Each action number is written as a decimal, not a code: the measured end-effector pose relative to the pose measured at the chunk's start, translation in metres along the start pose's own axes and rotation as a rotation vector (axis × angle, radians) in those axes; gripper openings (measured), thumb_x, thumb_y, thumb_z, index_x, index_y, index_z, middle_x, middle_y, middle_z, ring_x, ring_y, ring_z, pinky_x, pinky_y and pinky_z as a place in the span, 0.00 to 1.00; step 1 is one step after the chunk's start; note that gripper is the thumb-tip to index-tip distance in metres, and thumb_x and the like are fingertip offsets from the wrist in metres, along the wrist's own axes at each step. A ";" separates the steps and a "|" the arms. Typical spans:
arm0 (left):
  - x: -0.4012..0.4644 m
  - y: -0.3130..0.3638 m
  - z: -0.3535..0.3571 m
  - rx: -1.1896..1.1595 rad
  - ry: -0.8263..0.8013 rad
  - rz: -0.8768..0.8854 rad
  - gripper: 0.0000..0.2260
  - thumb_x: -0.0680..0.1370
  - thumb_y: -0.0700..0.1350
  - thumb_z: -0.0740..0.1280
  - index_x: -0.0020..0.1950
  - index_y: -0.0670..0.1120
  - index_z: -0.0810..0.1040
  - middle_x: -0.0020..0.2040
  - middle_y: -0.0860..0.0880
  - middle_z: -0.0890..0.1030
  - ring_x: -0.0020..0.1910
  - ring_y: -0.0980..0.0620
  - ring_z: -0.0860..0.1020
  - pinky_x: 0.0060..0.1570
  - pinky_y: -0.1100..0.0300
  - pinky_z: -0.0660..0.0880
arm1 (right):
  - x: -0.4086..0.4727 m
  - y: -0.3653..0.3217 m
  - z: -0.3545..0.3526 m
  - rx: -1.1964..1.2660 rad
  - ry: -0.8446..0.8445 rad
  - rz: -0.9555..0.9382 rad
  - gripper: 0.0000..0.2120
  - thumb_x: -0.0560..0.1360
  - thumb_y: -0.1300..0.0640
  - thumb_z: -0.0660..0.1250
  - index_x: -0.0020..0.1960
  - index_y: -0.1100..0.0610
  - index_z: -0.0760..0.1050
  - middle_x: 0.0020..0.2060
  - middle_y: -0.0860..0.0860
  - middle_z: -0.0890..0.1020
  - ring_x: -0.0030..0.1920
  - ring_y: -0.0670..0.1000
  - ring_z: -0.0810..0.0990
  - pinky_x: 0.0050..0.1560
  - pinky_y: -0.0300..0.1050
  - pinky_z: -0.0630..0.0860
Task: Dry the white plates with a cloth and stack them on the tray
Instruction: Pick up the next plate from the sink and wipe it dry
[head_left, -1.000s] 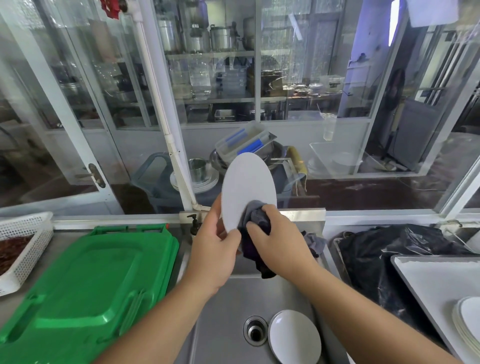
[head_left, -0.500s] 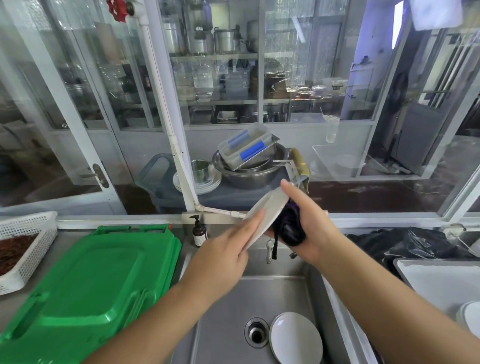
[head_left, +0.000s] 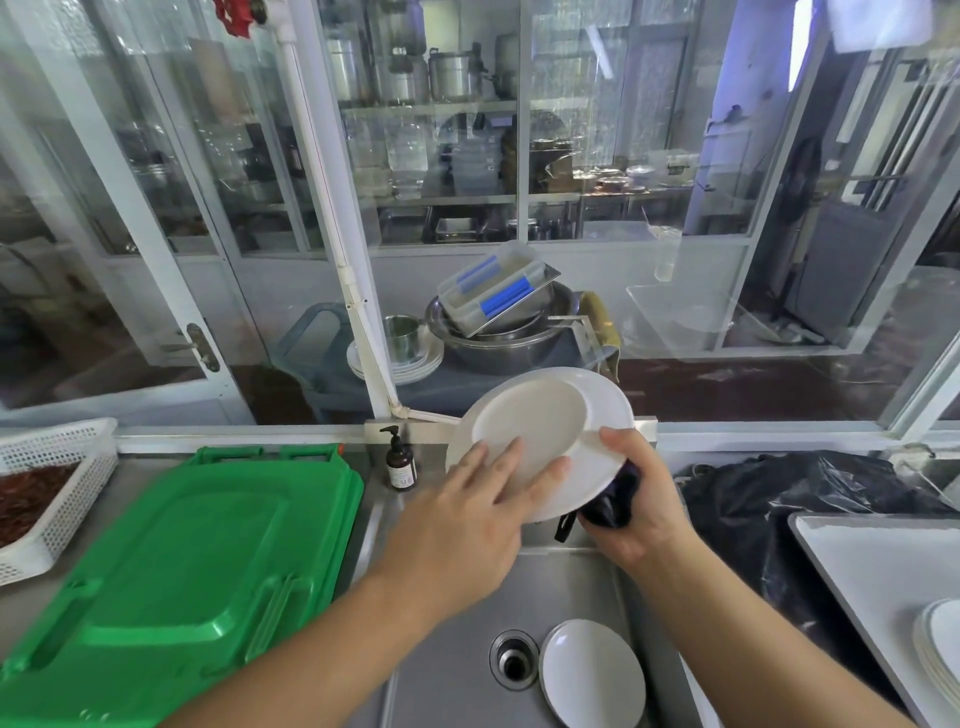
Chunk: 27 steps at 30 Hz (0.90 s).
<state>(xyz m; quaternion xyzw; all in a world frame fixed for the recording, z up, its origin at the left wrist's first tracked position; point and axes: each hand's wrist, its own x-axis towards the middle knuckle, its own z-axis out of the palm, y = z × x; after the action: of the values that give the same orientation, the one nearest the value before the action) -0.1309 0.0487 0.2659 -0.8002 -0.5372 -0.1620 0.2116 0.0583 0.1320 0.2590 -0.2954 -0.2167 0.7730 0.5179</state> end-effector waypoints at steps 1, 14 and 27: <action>-0.001 -0.002 -0.001 -0.044 0.009 0.013 0.31 0.79 0.51 0.66 0.82 0.60 0.64 0.78 0.49 0.73 0.74 0.42 0.75 0.55 0.44 0.83 | 0.000 -0.001 -0.003 0.009 0.001 -0.001 0.22 0.67 0.55 0.74 0.59 0.63 0.84 0.55 0.63 0.84 0.55 0.63 0.84 0.68 0.61 0.75; -0.006 -0.011 0.028 -1.735 0.090 -1.092 0.17 0.81 0.49 0.70 0.68 0.48 0.79 0.60 0.45 0.85 0.53 0.49 0.86 0.54 0.50 0.83 | 0.001 -0.010 -0.020 0.097 -0.065 -0.048 0.13 0.66 0.54 0.75 0.47 0.58 0.90 0.50 0.58 0.88 0.49 0.60 0.89 0.61 0.61 0.82; 0.016 0.002 0.011 -2.287 0.298 -1.282 0.23 0.73 0.39 0.71 0.69 0.41 0.78 0.63 0.40 0.85 0.55 0.46 0.86 0.48 0.53 0.86 | -0.003 0.001 -0.017 -0.012 0.055 0.047 0.21 0.76 0.48 0.73 0.63 0.60 0.83 0.53 0.60 0.88 0.54 0.61 0.87 0.60 0.59 0.83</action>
<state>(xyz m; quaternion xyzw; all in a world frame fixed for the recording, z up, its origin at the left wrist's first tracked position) -0.1228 0.0662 0.2633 -0.1061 -0.3510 -0.6783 -0.6368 0.0697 0.1296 0.2470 -0.3246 -0.2001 0.7753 0.5034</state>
